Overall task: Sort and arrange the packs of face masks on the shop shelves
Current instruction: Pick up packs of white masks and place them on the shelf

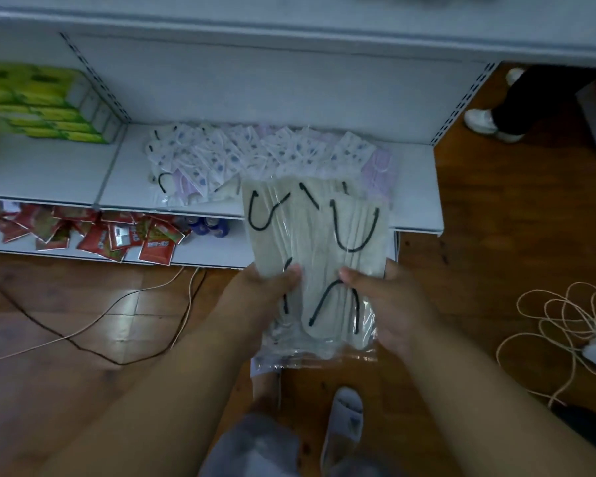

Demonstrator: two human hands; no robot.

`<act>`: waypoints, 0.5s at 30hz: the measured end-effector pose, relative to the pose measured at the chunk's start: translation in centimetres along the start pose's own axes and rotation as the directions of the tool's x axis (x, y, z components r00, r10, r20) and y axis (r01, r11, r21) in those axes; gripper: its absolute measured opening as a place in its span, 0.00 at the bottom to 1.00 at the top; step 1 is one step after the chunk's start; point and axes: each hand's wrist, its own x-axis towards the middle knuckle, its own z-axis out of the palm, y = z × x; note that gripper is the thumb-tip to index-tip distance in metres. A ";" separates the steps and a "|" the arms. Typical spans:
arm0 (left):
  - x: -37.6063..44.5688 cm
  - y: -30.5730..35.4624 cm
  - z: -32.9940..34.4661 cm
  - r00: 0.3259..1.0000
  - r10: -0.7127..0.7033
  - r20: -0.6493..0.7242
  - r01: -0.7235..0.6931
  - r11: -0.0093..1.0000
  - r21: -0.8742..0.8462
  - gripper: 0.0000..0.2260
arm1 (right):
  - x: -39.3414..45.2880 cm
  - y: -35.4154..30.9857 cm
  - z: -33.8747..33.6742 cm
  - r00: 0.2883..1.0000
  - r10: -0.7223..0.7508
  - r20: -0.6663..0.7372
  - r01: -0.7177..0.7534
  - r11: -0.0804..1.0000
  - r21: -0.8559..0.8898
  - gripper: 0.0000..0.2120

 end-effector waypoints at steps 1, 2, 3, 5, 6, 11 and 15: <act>-1.3 0.5 0.4 0.999 -0.013 0.031 0.015 0.997 -0.070 0.09 | -1.1 -0.3 -0.5 0.999 0.031 -0.024 -0.030 0.999 0.037 0.27; -2.6 0.9 0.7 0.998 -0.020 0.062 0.029 0.989 -0.148 0.10 | -1.9 -0.5 -1.2 0.997 0.056 -0.044 -0.053 0.996 0.069 0.36; -3.8 1.2 1.1 0.997 -0.010 0.071 0.024 0.982 -0.189 0.10 | -2.8 -0.8 -1.8 0.998 0.046 -0.040 -0.042 0.994 0.100 0.36; -6.0 1.6 1.8 0.999 0.038 0.018 -0.034 0.983 -0.180 0.10 | -4.7 -1.4 -2.8 0.999 -0.001 -0.044 0.006 0.993 0.116 0.16; -6.9 1.7 2.2 0.998 0.061 -0.019 -0.064 0.986 -0.155 0.11 | -5.5 -1.8 -3.4 0.998 -0.030 -0.063 0.035 0.995 0.089 0.11; -10.8 2.3 4.2 0.993 0.106 -0.047 -0.109 0.992 -0.070 0.10 | -9.6 -3.6 -5.4 0.978 -0.206 -0.016 0.206 0.979 0.006 0.12; -12.8 3.4 5.2 0.985 0.165 0.047 -0.167 0.985 0.050 0.15 | -11.8 -4.9 -5.5 0.975 -0.212 0.061 0.214 0.977 -0.020 0.18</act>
